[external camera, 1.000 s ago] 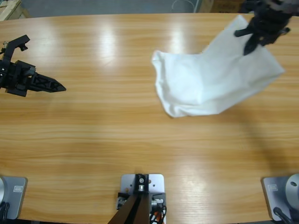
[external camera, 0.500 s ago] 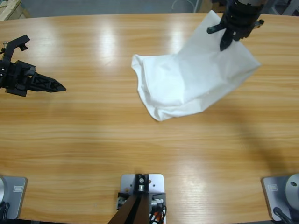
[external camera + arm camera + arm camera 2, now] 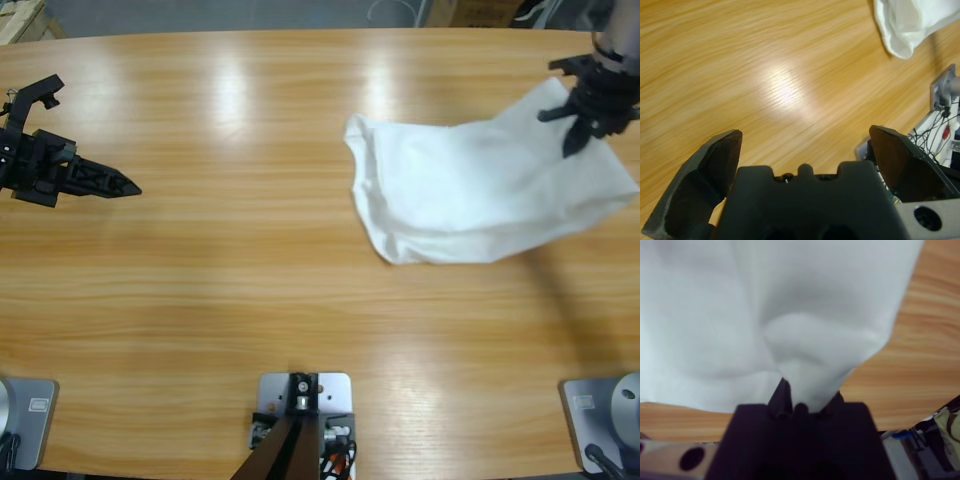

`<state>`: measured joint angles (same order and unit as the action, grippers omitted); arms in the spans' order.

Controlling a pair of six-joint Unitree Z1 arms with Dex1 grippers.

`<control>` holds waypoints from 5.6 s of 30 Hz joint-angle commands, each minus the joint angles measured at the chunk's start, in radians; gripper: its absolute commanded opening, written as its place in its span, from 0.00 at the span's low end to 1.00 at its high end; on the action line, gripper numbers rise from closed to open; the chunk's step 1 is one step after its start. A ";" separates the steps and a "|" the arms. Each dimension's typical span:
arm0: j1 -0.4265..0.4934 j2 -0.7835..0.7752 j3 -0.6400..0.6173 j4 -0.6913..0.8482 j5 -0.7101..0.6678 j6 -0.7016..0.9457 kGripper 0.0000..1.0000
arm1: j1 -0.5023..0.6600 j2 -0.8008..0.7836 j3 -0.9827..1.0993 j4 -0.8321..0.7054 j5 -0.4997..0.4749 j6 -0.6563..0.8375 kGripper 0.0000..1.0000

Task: Fold clothes

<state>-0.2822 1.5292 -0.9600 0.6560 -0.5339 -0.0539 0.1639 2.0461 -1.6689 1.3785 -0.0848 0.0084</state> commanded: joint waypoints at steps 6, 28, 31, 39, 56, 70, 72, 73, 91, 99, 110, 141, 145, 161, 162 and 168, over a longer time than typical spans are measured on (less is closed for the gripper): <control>-0.005 0.008 0.015 -0.009 -0.014 0.012 0.99 | -0.061 -0.058 -0.019 0.042 -0.054 -0.027 0.00; -0.005 0.001 0.017 -0.009 -0.014 0.011 0.99 | 0.255 0.092 -0.195 0.125 -0.048 0.071 0.00; -0.005 -0.003 0.018 -0.009 -0.014 0.011 0.99 | 0.184 0.065 -0.184 0.129 -0.055 0.055 0.00; -0.005 0.006 0.017 -0.010 -0.014 0.014 0.99 | 0.046 -0.108 0.086 -0.024 -0.062 0.035 0.00; -0.005 0.003 0.018 -0.010 -0.021 0.014 0.99 | -0.103 -0.206 0.119 -0.012 -0.116 -0.002 0.00; -0.005 0.008 0.018 -0.010 -0.021 0.014 0.99 | 0.247 -0.077 0.063 0.016 -0.121 0.104 0.00; -0.005 0.006 0.018 -0.010 -0.021 0.014 0.99 | 0.278 -0.059 0.060 0.016 -0.113 0.117 0.00; -0.005 0.006 0.018 -0.010 -0.021 0.014 0.99 | 0.293 -0.049 0.057 0.016 -0.111 0.124 0.00; -0.005 0.008 0.018 -0.010 -0.021 0.016 0.99 | 0.411 0.032 -0.170 0.045 0.017 0.208 0.02; -0.005 0.006 0.018 -0.010 -0.021 0.016 0.99 | 0.457 0.068 -0.167 0.062 0.052 0.242 0.79; -0.005 0.003 0.018 -0.010 -0.021 0.016 0.99 | 0.596 0.108 -0.169 0.059 0.104 0.336 0.95; -0.006 0.023 0.017 -0.010 -0.023 0.019 0.99 | 0.466 -0.267 0.016 -0.034 -0.039 0.336 0.98; -0.006 0.028 0.017 -0.010 -0.023 0.020 0.99 | 0.424 -0.323 0.262 -0.211 0.013 0.336 0.91; -0.014 0.043 0.012 -0.009 -0.027 0.019 0.99 | 0.653 -0.089 0.465 -0.509 0.172 0.458 0.89; -0.014 0.042 0.012 -0.009 -0.028 0.019 0.99 | 0.654 -0.084 0.482 -0.528 0.180 0.462 0.89; -0.017 0.046 0.011 -0.009 -0.027 0.020 0.99 | 0.654 -0.093 0.577 -0.591 0.186 0.475 0.89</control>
<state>-0.2868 1.5297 -0.9600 0.6545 -0.5428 -0.0449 0.8039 1.9102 -1.1872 0.8364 0.0820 0.4626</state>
